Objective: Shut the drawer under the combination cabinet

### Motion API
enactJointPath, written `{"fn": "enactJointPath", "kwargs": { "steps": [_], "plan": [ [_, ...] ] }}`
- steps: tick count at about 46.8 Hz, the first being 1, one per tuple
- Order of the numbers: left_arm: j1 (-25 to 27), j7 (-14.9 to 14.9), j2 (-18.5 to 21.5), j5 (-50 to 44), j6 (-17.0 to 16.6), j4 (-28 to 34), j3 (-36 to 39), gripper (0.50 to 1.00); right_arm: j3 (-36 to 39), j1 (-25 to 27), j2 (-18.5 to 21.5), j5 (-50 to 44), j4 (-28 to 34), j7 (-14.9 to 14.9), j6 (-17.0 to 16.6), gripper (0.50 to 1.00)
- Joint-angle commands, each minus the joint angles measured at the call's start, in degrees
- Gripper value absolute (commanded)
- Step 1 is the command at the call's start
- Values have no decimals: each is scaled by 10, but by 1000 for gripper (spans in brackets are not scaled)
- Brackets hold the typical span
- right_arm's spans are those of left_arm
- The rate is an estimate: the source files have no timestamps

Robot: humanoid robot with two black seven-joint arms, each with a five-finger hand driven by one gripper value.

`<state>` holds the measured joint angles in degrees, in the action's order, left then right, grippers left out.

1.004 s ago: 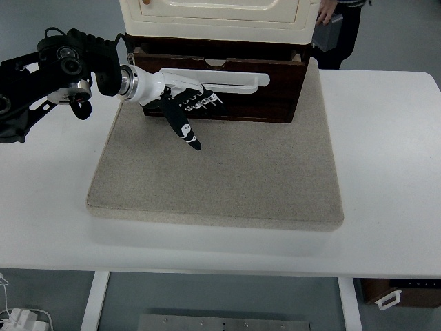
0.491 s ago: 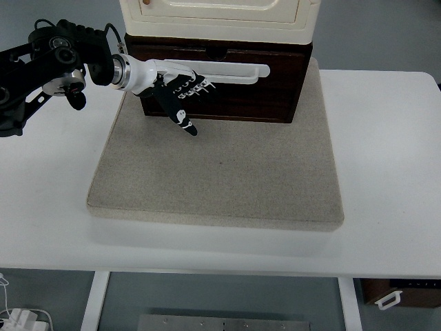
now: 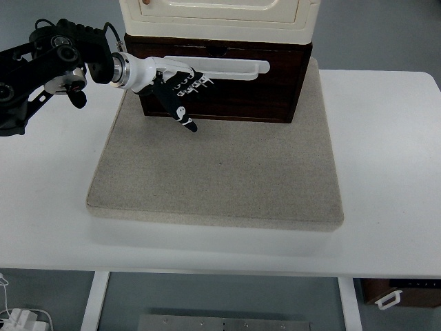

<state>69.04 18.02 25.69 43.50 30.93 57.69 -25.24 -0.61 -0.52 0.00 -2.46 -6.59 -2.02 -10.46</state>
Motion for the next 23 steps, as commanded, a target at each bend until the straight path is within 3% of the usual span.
{"fn": "enactJointPath", "kwargs": {
  "steps": [1,23],
  "plan": [
    [0,-6,1,-3,15,16,-1,1000,0,0,0,0,0,0,0,952],
    [-6,-16,-4,-35,25,123,-118,1000,0,0,0,0,0,0,0,952]
  ]
}}
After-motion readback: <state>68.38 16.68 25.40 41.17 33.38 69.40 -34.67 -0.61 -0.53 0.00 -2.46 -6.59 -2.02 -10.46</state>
